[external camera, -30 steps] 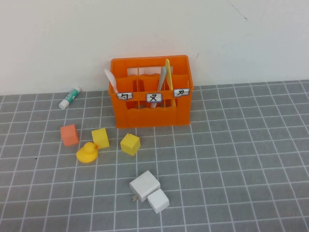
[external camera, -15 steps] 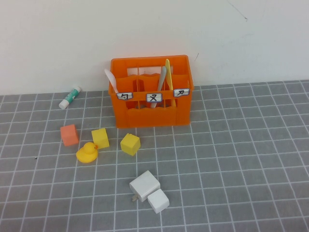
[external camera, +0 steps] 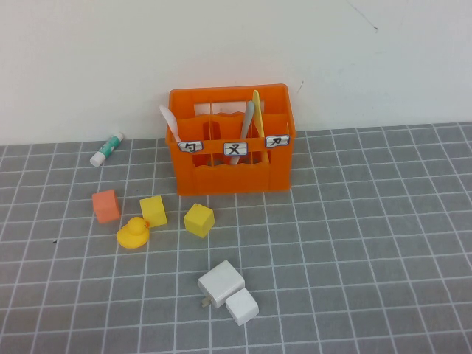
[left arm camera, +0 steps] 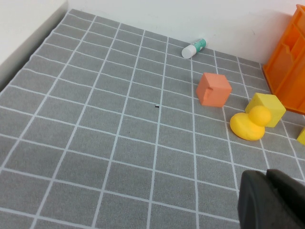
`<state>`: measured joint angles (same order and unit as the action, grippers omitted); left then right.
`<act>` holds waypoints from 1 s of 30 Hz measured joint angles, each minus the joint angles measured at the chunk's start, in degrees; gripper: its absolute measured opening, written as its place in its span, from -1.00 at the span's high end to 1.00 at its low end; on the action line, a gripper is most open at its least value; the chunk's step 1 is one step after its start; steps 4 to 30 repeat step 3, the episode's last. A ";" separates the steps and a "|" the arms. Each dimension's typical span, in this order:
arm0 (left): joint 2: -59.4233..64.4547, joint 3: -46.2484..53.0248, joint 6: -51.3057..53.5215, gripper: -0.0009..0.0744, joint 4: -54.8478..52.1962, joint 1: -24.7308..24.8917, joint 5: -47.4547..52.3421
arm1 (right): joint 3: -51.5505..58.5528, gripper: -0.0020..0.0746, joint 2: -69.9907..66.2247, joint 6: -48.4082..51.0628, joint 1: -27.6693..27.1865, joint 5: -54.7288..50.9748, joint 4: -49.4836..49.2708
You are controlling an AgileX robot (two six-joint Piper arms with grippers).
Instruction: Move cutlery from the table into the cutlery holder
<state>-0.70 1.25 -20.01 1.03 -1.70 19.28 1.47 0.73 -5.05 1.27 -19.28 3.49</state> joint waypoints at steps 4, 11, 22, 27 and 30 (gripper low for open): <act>0.00 0.00 0.00 0.98 0.00 0.00 0.00 | 0.00 0.95 0.00 0.00 0.00 0.00 0.00; 0.00 0.00 0.00 0.98 0.00 0.00 0.00 | 0.00 0.95 0.00 0.00 0.00 0.00 0.00; 0.00 0.00 0.00 0.98 0.00 0.00 0.00 | 0.00 0.95 0.00 0.00 0.00 0.00 0.00; 0.00 0.00 0.00 0.98 0.00 0.00 0.00 | 0.00 0.95 0.00 0.00 0.00 0.00 0.00; 0.00 0.00 0.00 0.98 0.00 0.00 0.00 | 0.00 0.95 0.00 0.00 0.00 0.00 0.00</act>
